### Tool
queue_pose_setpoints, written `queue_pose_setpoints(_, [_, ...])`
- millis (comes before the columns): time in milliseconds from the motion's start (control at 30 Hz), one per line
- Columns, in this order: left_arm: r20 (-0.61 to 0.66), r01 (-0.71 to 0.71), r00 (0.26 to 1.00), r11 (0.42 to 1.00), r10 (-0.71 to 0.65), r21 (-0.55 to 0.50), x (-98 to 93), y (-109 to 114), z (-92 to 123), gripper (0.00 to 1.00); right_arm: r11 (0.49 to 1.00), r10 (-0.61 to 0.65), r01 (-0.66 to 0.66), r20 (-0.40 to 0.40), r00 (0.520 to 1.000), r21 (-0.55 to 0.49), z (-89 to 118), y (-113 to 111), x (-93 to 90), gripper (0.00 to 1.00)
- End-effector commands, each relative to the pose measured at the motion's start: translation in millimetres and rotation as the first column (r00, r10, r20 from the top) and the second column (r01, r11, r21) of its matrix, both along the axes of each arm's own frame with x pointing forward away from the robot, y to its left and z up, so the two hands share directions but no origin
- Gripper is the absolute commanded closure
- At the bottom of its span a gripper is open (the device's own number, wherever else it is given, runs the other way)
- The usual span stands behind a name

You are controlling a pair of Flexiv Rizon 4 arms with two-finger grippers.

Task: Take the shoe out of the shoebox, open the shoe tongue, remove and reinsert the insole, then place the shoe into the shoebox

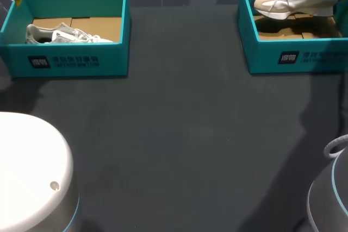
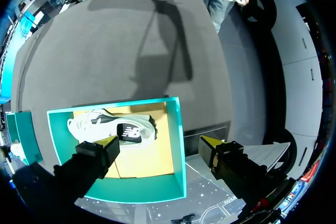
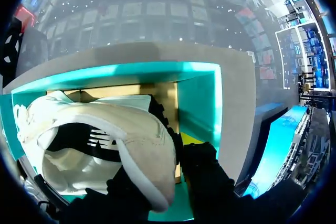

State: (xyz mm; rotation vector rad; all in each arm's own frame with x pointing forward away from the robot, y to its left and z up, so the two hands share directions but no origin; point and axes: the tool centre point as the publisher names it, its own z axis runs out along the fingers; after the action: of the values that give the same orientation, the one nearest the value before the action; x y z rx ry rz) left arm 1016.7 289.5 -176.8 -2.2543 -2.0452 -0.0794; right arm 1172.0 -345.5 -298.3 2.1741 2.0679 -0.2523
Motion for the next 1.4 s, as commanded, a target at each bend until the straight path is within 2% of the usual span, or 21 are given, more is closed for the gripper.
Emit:
queue_pose_setpoints(33, [-0.002, 0.001, 1.0, 1.0, -0.001, 0.001, 0.9, 0.4, 0.4, 0.0, 1.0, -0.003, 0.003, -0.004, 1.0, -0.011, 9.7, -0.6, 0.5, 1.0])
queue_pose_setpoints(300, [-0.002, 0.001, 1.0, 1.0, -0.001, 0.001, 0.9, 0.4, 0.4, 0.0, 0.999, -0.007, 0.007, 0.014, 1.0, -0.038, 22.5, -7.0, -0.5, 1.0])
queue_pose_setpoints(967, [-0.002, 0.001, 1.0, 1.0, -0.001, 0.001, 0.9, 0.4, 0.4, 0.0, 0.996, -0.01, 0.015, 0.06, 0.998, -0.085, 57.1, -6.9, -13.8, 1.0])
queue_pose_setpoints(1400, [-0.002, 0.001, 1.0, 1.0, -0.001, 0.001, 0.9, 0.4, 0.4, 0.0, 0.994, -0.009, 0.019, 0.098, 0.995, -0.106, 93.6, -1.8, -29.1, 1.0])
